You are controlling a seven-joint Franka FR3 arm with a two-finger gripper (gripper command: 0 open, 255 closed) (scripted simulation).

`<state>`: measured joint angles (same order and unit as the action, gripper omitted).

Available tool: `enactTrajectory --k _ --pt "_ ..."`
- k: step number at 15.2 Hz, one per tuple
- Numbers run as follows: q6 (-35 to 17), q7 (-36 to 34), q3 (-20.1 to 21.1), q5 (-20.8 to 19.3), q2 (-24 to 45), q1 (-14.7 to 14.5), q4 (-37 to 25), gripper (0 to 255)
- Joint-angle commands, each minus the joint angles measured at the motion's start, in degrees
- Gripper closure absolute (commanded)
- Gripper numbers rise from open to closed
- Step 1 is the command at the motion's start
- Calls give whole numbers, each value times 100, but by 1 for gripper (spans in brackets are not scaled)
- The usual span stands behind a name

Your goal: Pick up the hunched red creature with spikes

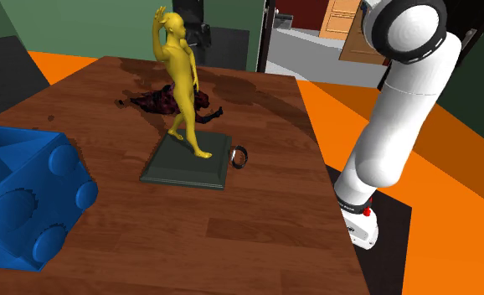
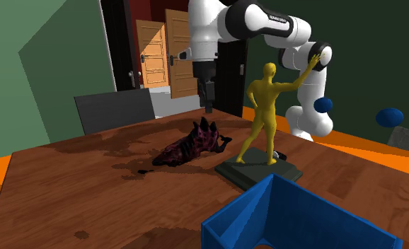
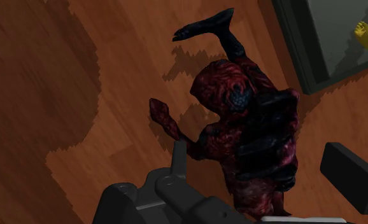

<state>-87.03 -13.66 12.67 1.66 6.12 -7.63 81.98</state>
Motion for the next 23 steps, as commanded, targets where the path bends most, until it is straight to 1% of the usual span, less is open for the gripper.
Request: enactTrajectory --k 1,2,3,10,12,13,21,23 --pt "315 -152 77 -177 624 -132 -825 0" --pt "511 -237 112 -277 975 -231 -1315 0" --pt "641 -283 124 -338 1196 -300 -1633 0" --pt "-31 -239 104 -275 942 -238 -711 0" --pt "-83 -236 103 -271 927 -234 -644 0" --pt "-97 -234 103 -269 918 -232 -621 255" --pt "-101 -236 103 -268 912 -233 -611 255" --pt "6 -241 104 -277 952 -241 -759 255"
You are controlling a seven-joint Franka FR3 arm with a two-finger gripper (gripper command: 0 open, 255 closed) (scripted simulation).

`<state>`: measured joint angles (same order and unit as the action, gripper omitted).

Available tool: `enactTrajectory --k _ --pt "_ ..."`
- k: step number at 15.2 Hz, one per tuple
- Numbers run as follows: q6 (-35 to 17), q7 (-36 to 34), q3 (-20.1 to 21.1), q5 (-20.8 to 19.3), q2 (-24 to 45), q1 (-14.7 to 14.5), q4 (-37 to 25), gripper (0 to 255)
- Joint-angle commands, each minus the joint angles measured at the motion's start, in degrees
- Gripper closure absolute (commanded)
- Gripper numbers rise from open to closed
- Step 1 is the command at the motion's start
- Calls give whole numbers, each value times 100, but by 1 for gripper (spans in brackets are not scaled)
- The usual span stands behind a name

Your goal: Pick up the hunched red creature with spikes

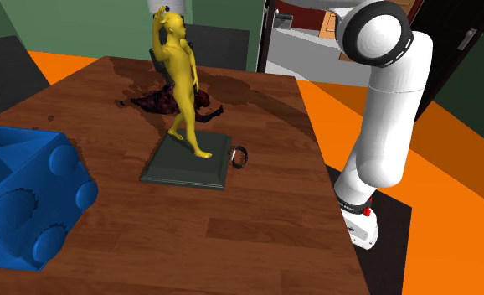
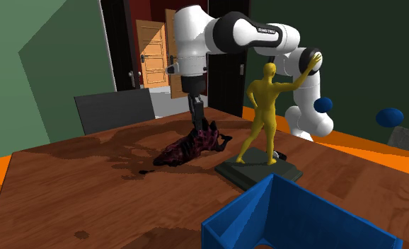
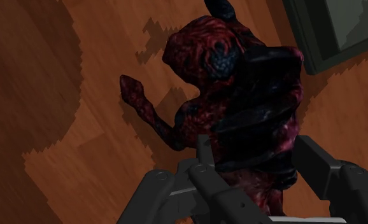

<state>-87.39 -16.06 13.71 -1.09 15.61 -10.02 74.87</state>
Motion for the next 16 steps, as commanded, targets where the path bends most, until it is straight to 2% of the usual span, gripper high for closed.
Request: enactTrajectory --k 1,8,14,16 --pt "134 -6 2 -9 33 -10 -169 255" --pt "828 -52 14 -77 320 -88 -1145 255" --pt "1567 -100 20 -186 764 -221 -2325 255" --pt "1588 -101 19 -189 777 -226 -2358 255"
